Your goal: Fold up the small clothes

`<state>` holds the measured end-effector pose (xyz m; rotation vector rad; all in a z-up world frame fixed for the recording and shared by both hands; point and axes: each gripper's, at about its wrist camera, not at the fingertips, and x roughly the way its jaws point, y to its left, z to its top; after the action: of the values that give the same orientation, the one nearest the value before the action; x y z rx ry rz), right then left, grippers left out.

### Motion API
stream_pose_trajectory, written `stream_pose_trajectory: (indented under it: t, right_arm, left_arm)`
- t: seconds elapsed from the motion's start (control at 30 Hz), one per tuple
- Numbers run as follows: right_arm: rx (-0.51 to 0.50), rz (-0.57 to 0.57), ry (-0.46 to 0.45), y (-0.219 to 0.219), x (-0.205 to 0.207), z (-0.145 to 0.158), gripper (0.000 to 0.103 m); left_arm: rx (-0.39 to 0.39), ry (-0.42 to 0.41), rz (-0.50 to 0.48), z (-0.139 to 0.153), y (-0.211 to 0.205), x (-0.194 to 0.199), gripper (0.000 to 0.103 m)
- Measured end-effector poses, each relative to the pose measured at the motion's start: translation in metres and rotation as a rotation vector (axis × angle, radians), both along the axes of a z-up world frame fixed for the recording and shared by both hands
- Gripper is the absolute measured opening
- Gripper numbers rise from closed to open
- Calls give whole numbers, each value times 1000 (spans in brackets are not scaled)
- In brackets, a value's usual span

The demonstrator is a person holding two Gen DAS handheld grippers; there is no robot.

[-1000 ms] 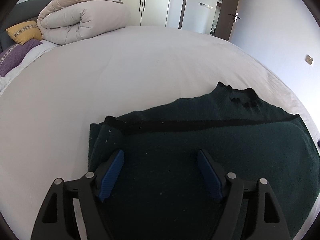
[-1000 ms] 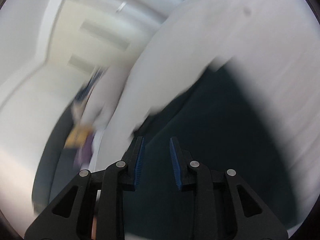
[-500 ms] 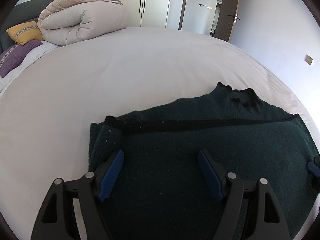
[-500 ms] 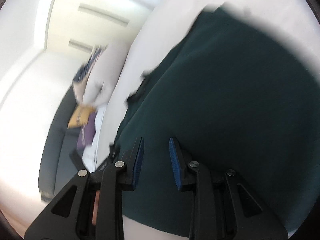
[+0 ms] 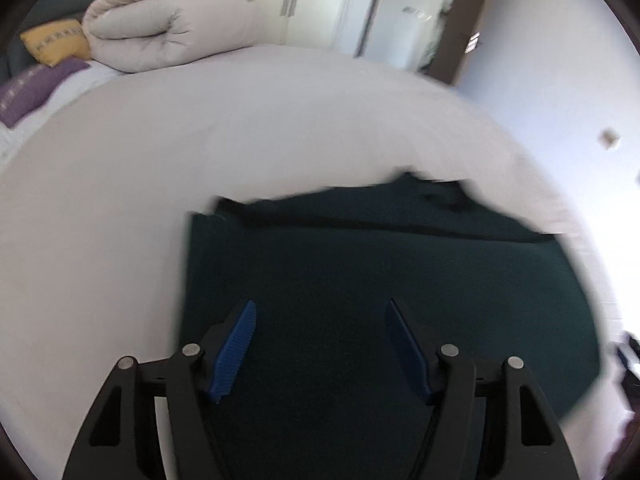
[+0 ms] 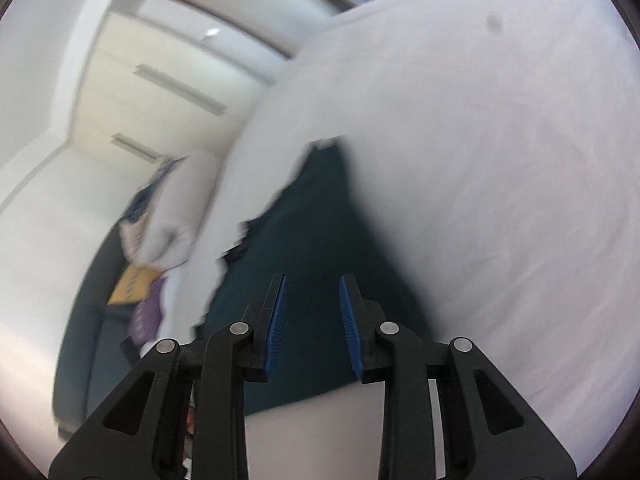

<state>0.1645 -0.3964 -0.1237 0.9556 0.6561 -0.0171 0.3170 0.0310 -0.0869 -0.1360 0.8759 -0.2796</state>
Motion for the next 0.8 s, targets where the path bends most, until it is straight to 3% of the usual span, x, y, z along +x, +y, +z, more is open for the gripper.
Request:
stream_pose_trajectory:
  t: [0.1,0.17,0.27,0.33,0.4,0.57,0.63,0.77,0.8]
  right_arm:
    - [24,158,-10,32,12,7,26]
    - [55,259,18,66,36,-3,26]
    - [84,361,86,108,63,-24,26]
    - [96,407,140,122,73,-41,26]
    - [72,377,179,118,71,-53,26]
    - [204,204,111,45,42,-69,23]
    - [181,113,92,13,26,-65,23]
    - [158,-28,88,-38,2,-62,23]
    - [160,-59,82,-49,-8,-57,26]
  left_arm:
    - [-29,-27,-117,17,-32,-42,71]
    - [-74,33,-196,8,-52,-55,71]
    - [-53,106,-208,-17,-65,-55,71]
    - [-107,132,-179,-29,-50,-49,56]
    - [-174,162,-153,-32,-31,-45,38]
    - [-273,171,-74,-39,23,-46,38]
    - [-338,172,-38,-42,46,-50,38]
    - [-326,150,-29,-42,62,-65,38]
    - [-311,148,-16,-41,64,-69,43]
